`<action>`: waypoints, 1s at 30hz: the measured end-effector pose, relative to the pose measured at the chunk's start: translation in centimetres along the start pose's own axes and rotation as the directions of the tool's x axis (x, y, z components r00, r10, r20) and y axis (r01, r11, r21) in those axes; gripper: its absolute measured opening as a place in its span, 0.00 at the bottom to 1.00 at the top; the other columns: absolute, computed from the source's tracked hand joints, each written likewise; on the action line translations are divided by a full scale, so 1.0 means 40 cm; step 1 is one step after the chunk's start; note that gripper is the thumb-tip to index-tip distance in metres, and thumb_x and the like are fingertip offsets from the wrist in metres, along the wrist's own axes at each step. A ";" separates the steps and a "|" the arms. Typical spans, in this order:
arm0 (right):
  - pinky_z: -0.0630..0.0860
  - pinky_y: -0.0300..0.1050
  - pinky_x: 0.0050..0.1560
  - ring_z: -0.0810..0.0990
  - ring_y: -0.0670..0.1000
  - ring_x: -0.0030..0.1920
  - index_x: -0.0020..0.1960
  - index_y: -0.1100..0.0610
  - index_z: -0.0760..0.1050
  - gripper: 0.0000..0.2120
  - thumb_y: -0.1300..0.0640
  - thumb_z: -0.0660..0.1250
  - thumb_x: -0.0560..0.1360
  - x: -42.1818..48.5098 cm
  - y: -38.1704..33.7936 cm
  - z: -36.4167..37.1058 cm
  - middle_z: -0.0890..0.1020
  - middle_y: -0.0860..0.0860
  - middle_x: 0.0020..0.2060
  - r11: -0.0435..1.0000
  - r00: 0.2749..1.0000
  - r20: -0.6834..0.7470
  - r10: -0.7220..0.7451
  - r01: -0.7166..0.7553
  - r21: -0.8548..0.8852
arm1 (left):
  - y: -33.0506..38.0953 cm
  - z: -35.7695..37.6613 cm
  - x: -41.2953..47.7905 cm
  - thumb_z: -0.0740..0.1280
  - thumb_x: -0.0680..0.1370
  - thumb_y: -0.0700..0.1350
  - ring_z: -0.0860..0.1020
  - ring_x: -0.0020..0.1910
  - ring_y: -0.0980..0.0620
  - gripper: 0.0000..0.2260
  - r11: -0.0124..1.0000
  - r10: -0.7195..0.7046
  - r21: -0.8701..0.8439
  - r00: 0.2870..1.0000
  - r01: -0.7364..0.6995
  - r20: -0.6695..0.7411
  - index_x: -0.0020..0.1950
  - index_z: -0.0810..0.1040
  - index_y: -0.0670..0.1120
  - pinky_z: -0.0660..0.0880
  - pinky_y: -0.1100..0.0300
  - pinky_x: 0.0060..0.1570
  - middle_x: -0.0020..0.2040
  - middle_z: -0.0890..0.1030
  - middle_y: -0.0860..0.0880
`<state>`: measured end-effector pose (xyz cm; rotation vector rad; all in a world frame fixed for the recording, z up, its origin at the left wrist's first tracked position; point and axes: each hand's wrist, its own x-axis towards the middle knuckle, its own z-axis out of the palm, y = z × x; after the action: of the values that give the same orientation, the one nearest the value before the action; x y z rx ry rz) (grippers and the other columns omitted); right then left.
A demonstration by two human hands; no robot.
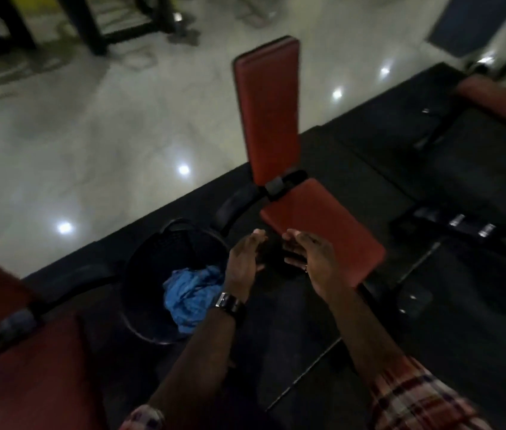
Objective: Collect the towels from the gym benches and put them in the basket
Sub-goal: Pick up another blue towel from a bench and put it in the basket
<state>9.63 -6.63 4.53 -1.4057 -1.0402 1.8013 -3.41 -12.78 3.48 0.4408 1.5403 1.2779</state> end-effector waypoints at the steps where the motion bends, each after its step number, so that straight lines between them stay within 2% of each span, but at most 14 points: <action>1: 0.79 0.56 0.55 0.82 0.56 0.55 0.52 0.55 0.80 0.09 0.57 0.61 0.81 -0.026 -0.006 -0.077 0.83 0.57 0.55 0.999 0.999 -0.032 -0.017 0.019 0.035 | -0.007 0.070 -0.021 0.58 0.82 0.51 0.79 0.54 0.51 0.16 1.000 0.017 0.015 0.999 -0.017 0.040 0.62 0.79 0.47 0.74 0.57 0.46 0.58 0.82 0.49; 4: 0.79 0.44 0.43 0.82 0.53 0.51 0.55 0.55 0.80 0.10 0.56 0.60 0.81 -0.110 -0.012 -0.298 0.84 0.54 0.53 0.993 0.986 -0.150 -0.072 0.085 0.081 | -0.035 0.274 -0.108 0.58 0.82 0.51 0.78 0.51 0.52 0.15 0.998 0.037 0.041 0.987 -0.043 0.156 0.62 0.79 0.47 0.72 0.55 0.50 0.55 0.82 0.49; 6: 0.79 0.45 0.44 0.83 0.54 0.51 0.57 0.59 0.80 0.12 0.57 0.61 0.81 -0.175 -0.013 -0.454 0.84 0.56 0.54 0.985 0.966 -0.234 -0.107 0.135 0.106 | -0.068 0.416 -0.187 0.57 0.82 0.52 0.77 0.50 0.53 0.16 0.997 0.029 0.056 0.971 -0.044 0.237 0.62 0.79 0.47 0.71 0.54 0.51 0.55 0.81 0.49; 8: 0.80 0.49 0.48 0.83 0.55 0.49 0.56 0.60 0.81 0.11 0.57 0.62 0.80 -0.258 -0.016 -0.622 0.85 0.57 0.52 0.968 0.936 -0.328 -0.130 0.191 0.162 | -0.100 0.569 -0.279 0.56 0.83 0.54 0.77 0.50 0.53 0.18 0.997 0.019 0.068 0.943 -0.044 0.333 0.62 0.78 0.47 0.71 0.55 0.50 0.55 0.81 0.50; 11: 0.80 0.43 0.40 0.83 0.51 0.42 0.53 0.59 0.81 0.10 0.59 0.62 0.80 -0.353 -0.022 -0.796 0.85 0.55 0.47 0.943 0.895 -0.421 -0.148 0.256 0.212 | -0.141 0.742 -0.350 0.54 0.83 0.55 0.76 0.53 0.51 0.17 0.994 -0.006 0.100 0.910 -0.039 0.414 0.60 0.78 0.48 0.71 0.56 0.48 0.55 0.80 0.50; 13: 0.77 0.44 0.41 0.81 0.53 0.45 0.54 0.60 0.80 0.10 0.60 0.61 0.80 -0.410 -0.028 -0.914 0.84 0.55 0.49 0.927 0.864 -0.478 -0.158 0.297 0.231 | -0.162 0.862 -0.394 0.53 0.83 0.55 0.75 0.55 0.51 0.18 0.991 -0.040 0.133 0.878 -0.027 0.478 0.62 0.77 0.47 0.71 0.56 0.47 0.57 0.78 0.49; 15: 0.76 0.49 0.46 0.80 0.57 0.51 0.57 0.62 0.79 0.11 0.61 0.60 0.81 -0.450 -0.031 -1.022 0.82 0.58 0.54 0.912 0.830 -0.535 -0.161 0.332 0.241 | -0.181 0.965 -0.431 0.54 0.83 0.55 0.75 0.54 0.52 0.19 0.985 -0.059 0.168 0.842 -0.038 0.536 0.64 0.76 0.47 0.71 0.56 0.46 0.58 0.78 0.50; 18: 0.77 0.51 0.47 0.79 0.59 0.55 0.56 0.60 0.79 0.10 0.61 0.60 0.81 -0.485 -0.028 -1.177 0.82 0.59 0.57 0.888 0.780 -0.607 -0.150 0.376 0.264 | -0.203 1.120 -0.478 0.56 0.82 0.54 0.76 0.52 0.51 0.14 0.977 -0.061 0.198 0.792 -0.077 0.608 0.54 0.79 0.51 0.73 0.55 0.47 0.56 0.79 0.49; 20: 0.78 0.52 0.48 0.80 0.59 0.56 0.55 0.59 0.79 0.09 0.61 0.61 0.81 -0.487 -0.020 -1.266 0.82 0.58 0.57 0.877 0.759 -0.639 -0.128 0.387 0.283 | -0.224 1.212 -0.489 0.56 0.82 0.54 0.77 0.51 0.52 0.13 0.973 -0.064 0.209 0.763 -0.094 0.643 0.54 0.79 0.51 0.73 0.55 0.47 0.55 0.80 0.49; 25: 0.78 0.48 0.44 0.81 0.56 0.54 0.56 0.59 0.80 0.09 0.61 0.61 0.81 -0.472 0.012 -1.480 0.82 0.58 0.57 0.884 0.708 -0.704 -0.053 0.361 0.297 | -0.299 1.464 -0.475 0.56 0.82 0.54 0.76 0.54 0.49 0.19 0.965 -0.128 0.255 0.729 -0.065 0.672 0.64 0.77 0.45 0.73 0.55 0.48 0.58 0.80 0.47; 30: 0.77 0.46 0.43 0.81 0.57 0.55 0.60 0.62 0.79 0.12 0.60 0.61 0.81 -0.401 -0.020 -1.773 0.82 0.59 0.58 0.914 0.656 -0.755 0.023 0.292 0.282 | -0.367 1.782 -0.418 0.56 0.82 0.55 0.78 0.56 0.49 0.20 0.957 -0.193 0.289 0.697 -0.021 0.690 0.65 0.78 0.46 0.73 0.53 0.51 0.61 0.80 0.46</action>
<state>82.33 -5.09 4.23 -1.5405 -0.3074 1.0282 69.32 3.85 6.14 0.9165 1.0317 0.6644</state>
